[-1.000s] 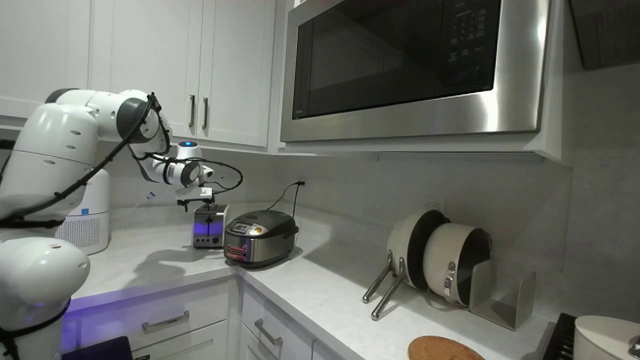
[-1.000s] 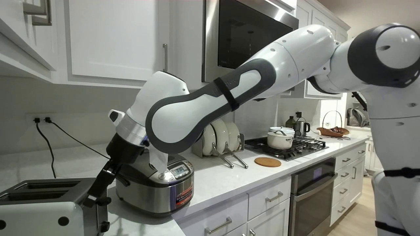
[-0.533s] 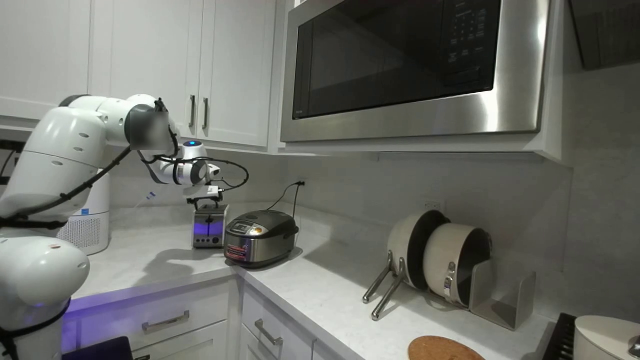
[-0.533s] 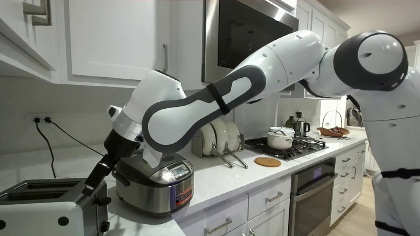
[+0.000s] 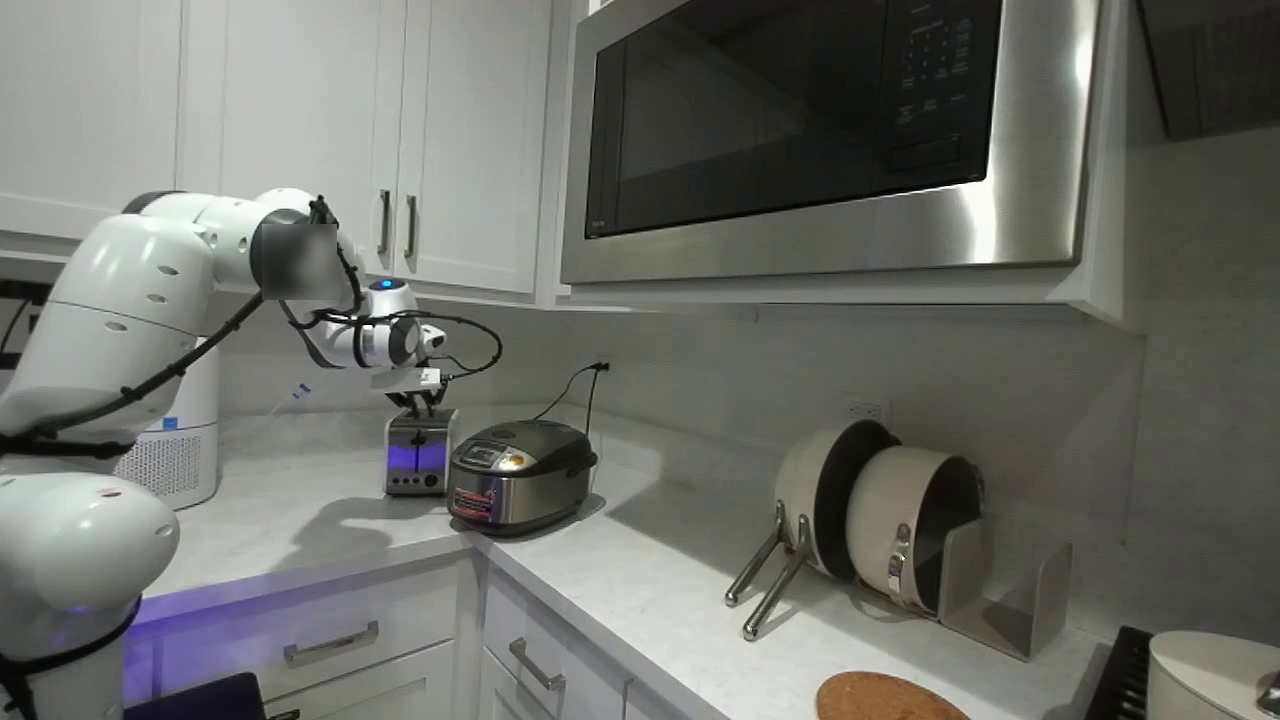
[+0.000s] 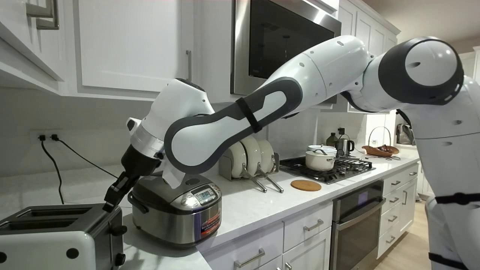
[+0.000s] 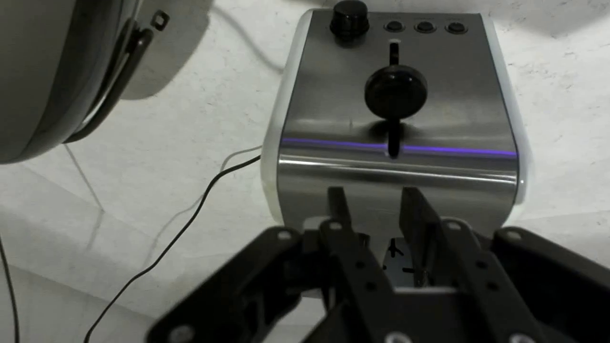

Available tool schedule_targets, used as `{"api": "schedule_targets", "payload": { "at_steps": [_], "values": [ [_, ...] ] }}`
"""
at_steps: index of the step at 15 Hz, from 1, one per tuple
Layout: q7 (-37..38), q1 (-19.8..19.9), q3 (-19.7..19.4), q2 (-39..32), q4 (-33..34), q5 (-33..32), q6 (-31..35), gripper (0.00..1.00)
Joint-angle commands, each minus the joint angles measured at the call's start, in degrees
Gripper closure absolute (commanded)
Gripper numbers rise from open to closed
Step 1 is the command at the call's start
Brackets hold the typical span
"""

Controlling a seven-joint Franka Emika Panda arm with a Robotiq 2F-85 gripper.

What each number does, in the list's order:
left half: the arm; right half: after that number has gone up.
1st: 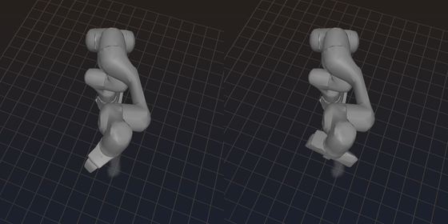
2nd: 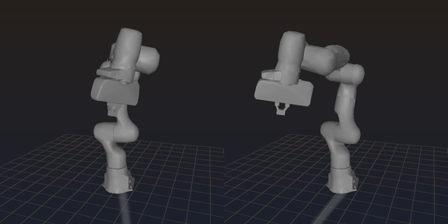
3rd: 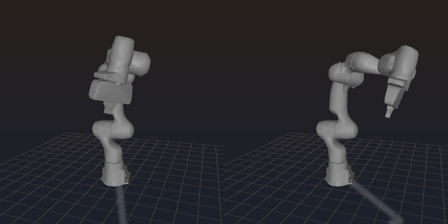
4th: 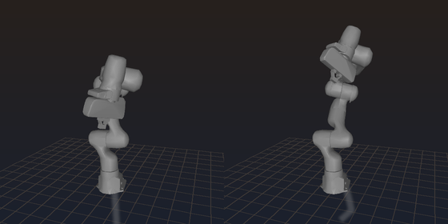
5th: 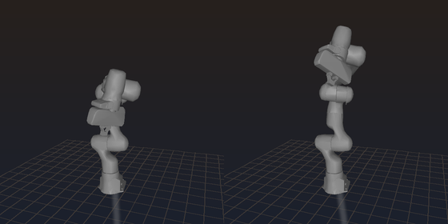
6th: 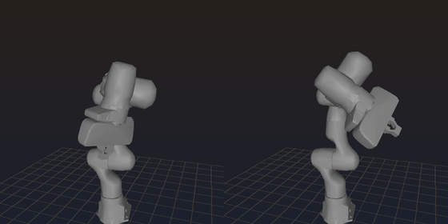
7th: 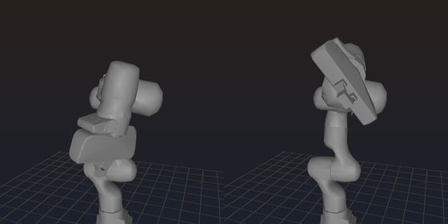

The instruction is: Press down the lever on the toaster

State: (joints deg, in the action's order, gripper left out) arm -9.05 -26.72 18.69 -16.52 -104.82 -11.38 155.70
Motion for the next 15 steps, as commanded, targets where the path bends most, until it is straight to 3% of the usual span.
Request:
{"api": "schedule_targets", "payload": {
  "at_steps": [1,2,15],
  "values": [
    [3.5,-0.7,-0.7,0.8,0.7,-2.4,-1.9,0.96],
    [3.7,-0.7,-0.7,0.8,0.8,-2.6,-2.4,1.00],
    [4.7,-0.4,-0.3,0.1,1.0,-2.3,-8.8,1.00]
  ]
}}
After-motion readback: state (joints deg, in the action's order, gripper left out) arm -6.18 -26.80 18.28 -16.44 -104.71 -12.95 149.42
